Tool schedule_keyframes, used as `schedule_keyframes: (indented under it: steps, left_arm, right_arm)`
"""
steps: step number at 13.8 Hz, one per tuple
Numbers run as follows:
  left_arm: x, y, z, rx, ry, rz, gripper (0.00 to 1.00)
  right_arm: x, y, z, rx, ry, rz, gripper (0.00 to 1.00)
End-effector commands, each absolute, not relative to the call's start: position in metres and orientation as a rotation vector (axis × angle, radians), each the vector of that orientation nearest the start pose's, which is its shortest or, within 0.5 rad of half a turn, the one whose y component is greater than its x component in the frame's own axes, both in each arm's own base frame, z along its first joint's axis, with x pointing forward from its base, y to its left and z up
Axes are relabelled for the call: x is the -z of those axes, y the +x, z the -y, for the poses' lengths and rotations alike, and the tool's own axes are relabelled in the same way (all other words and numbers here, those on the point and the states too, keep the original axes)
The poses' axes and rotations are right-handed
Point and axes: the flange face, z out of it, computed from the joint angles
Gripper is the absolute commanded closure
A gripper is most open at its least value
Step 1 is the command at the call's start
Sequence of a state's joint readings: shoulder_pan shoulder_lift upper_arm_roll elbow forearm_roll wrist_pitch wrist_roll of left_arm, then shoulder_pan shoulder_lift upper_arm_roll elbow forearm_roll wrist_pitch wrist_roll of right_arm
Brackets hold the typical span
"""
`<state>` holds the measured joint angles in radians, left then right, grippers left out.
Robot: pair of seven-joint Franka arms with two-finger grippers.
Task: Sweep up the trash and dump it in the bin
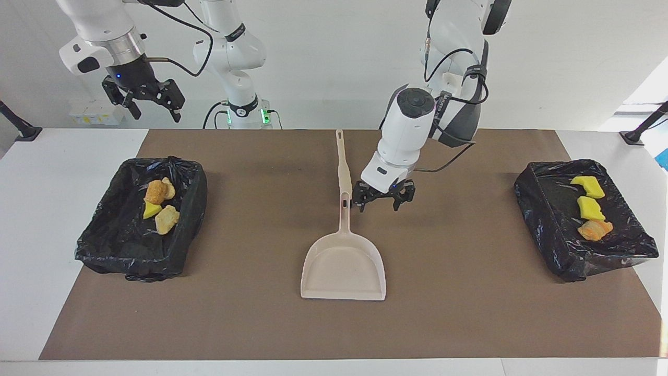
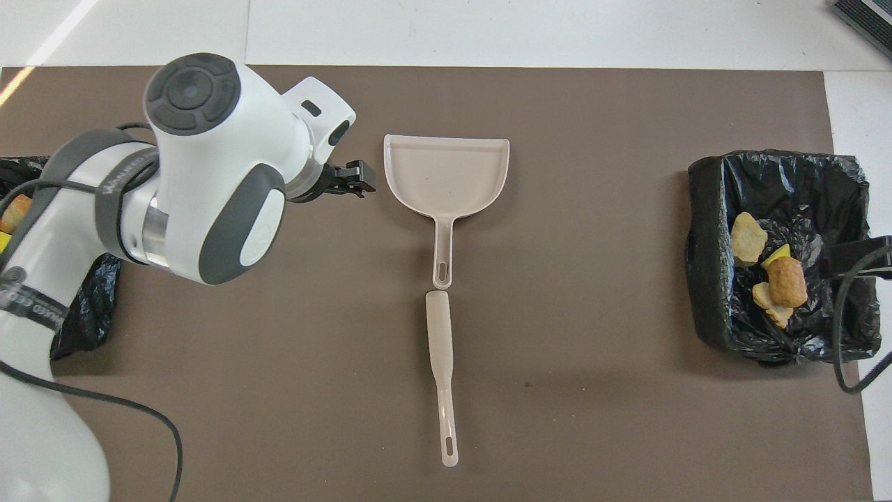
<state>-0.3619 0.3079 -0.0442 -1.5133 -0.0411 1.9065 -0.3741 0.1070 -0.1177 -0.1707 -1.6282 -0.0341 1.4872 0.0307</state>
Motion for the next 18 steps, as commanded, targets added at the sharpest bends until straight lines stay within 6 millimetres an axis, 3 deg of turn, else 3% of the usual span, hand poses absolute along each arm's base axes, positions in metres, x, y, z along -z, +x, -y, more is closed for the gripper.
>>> schedule_keyframes:
  steps: [1,5,7,8,10,12,13,15,18]
  left_arm:
    - [-0.518,0.608,0.214,0.058,-3.211,-0.1,0.0]
    - [-0.53,0.622,0.14,0.061,-3.198,-0.126,0.0]
    - [-0.541,0.617,0.117,0.034,-3.189,-0.154,0.0]
    - [-0.555,0.613,0.099,0.051,-3.191,-0.176,0.0]
    - [-0.565,0.61,0.065,0.037,-3.19,-0.212,0.0]
    - [-0.582,0.6,0.044,0.051,-3.183,-0.263,0.0]
    - [-0.589,0.592,0.042,0.041,-3.173,-0.268,0.0]
    - [-0.597,0.584,0.033,0.043,-3.171,-0.235,0.0]
    - [-0.587,0.552,0.023,0.072,-3.166,-0.204,0.0]
  right_arm:
    - [-0.653,0.504,0.039,-0.032,-3.145,-0.165,0.0]
    - [-0.653,0.504,0.039,-0.032,-3.145,-0.165,0.0]
    - [-0.653,0.504,0.039,-0.032,-3.145,-0.165,0.0]
    - [-0.653,0.504,0.039,-0.032,-3.145,-0.165,0.0]
    - [-0.653,0.504,0.039,-0.032,-3.145,-0.165,0.0]
    - [-0.651,0.494,0.036,-0.121,-3.14,-0.148,0.0]
    - [-0.65,0.49,0.02,-0.176,-3.139,-0.093,0.0]
    - [-0.65,0.492,0.015,-0.161,-3.138,-0.065,0.0]
    - [-0.653,0.497,0.017,-0.103,-3.139,0.062,0.0]
